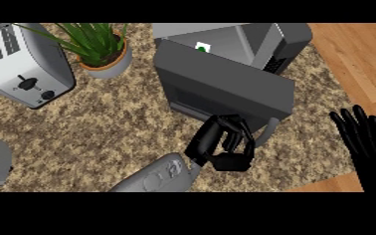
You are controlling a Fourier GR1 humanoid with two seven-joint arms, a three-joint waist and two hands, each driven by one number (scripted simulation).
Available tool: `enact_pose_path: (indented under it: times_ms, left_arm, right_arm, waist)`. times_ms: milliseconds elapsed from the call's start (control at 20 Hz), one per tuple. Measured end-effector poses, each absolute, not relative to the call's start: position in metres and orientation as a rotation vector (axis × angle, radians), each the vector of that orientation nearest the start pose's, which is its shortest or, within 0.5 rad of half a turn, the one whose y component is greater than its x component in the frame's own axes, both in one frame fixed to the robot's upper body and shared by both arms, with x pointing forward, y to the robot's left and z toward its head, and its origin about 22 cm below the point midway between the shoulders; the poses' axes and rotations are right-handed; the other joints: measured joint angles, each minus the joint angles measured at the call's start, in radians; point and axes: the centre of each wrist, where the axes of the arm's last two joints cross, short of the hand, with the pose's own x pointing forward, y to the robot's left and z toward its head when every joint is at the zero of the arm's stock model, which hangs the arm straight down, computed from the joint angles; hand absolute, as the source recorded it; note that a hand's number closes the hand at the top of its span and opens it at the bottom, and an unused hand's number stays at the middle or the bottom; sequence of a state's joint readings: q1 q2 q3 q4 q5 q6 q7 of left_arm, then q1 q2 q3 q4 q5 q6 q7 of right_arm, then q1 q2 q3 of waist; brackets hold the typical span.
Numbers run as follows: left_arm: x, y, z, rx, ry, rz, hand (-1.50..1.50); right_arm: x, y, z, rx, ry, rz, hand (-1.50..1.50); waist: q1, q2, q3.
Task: Pick up the milk, place it into the microwave and close the microwave
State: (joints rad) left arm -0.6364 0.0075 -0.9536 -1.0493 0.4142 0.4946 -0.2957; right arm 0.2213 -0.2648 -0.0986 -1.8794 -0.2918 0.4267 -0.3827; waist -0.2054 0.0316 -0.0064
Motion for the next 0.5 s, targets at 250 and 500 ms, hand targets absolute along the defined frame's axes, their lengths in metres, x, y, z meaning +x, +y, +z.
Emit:
enact_pose_path:
  times_ms: [250,500]
  left_arm:
    - [0.284,0.002,0.006,-0.304,-1.723,-0.504,1.5]
    - [0.304,0.002,0.022,-0.299,-1.734,-0.372,1.5]
  right_arm:
    - [0.186,-0.309,0.066,0.361,-2.07,0.265,-1.5]
    - [0.186,-0.309,0.074,0.405,-2.07,0.27,-1.5]
  waist:
    - [-0.035,0.011,0.0]
    - [-0.064,0.025,-0.001]
